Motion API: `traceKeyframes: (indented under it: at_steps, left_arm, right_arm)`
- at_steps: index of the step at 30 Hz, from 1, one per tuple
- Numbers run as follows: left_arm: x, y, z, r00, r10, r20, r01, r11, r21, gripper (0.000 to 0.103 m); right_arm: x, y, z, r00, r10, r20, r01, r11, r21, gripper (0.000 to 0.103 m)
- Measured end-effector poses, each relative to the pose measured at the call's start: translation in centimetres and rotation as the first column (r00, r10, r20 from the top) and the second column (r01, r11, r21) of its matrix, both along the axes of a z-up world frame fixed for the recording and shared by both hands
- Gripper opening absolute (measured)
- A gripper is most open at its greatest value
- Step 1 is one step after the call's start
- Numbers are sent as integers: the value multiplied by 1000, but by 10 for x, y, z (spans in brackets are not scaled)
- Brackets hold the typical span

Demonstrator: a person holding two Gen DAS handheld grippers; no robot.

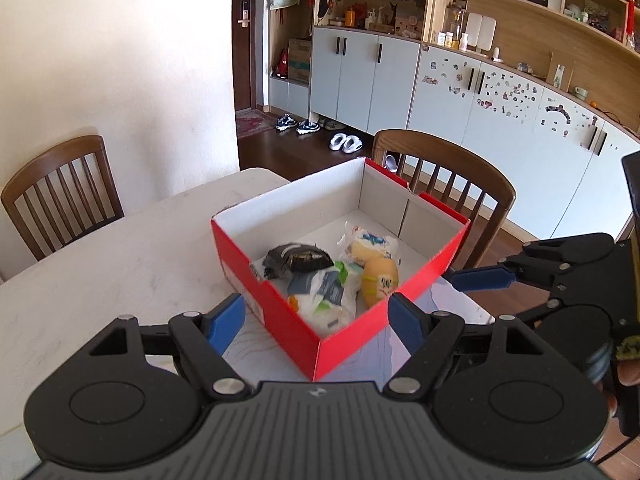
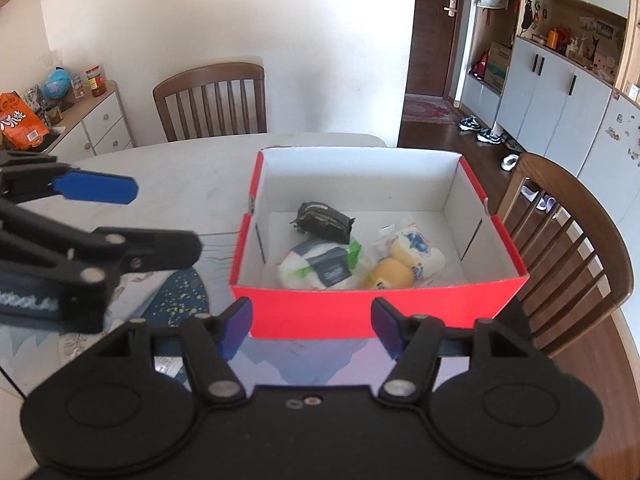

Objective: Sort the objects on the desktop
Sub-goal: 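Withdraw both tools from the box back over the table items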

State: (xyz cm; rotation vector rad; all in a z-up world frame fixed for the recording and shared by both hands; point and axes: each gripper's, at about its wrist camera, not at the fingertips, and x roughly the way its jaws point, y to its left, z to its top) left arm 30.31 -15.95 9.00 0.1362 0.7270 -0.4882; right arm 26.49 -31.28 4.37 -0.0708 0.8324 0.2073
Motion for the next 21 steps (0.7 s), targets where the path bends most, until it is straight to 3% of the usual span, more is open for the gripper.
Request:
traceKeyframes:
  at_steps: [21]
  left_arm:
    - [-90,76,-16,999,1,40,0,999,-40,78]
  right_arm:
    - [-51,58,-25,1000,7,13,-7,1000,-1,68]
